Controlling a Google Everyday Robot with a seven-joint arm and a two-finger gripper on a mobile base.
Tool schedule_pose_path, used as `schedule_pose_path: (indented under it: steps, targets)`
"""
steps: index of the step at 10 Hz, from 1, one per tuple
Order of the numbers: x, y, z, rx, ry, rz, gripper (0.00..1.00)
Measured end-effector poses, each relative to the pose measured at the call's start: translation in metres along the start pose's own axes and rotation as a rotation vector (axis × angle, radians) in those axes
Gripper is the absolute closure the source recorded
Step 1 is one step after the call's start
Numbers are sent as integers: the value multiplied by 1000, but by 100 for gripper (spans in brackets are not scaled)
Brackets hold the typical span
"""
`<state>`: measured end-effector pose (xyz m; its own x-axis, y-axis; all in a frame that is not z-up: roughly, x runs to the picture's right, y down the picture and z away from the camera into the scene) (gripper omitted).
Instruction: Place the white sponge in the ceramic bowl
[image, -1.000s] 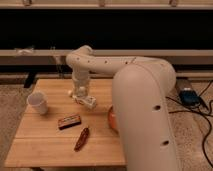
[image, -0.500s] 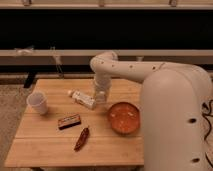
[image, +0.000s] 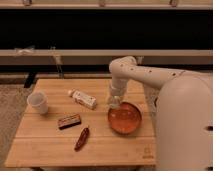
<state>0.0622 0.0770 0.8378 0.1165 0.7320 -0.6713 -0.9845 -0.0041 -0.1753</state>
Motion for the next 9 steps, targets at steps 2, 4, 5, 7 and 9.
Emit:
schedule_pose_path:
  steps: [2,4,5,7,9]
  targets:
    - [6,-9,0,-7,29,-39,29]
    - [15,-15,-2,-12,42,-64,20]
    - [19,-16,-5,-17,42,-74,20]
    - [30,-16,-12,-35,28,-102,20]
    - [41,-18,-22,-58,1,-132,20]
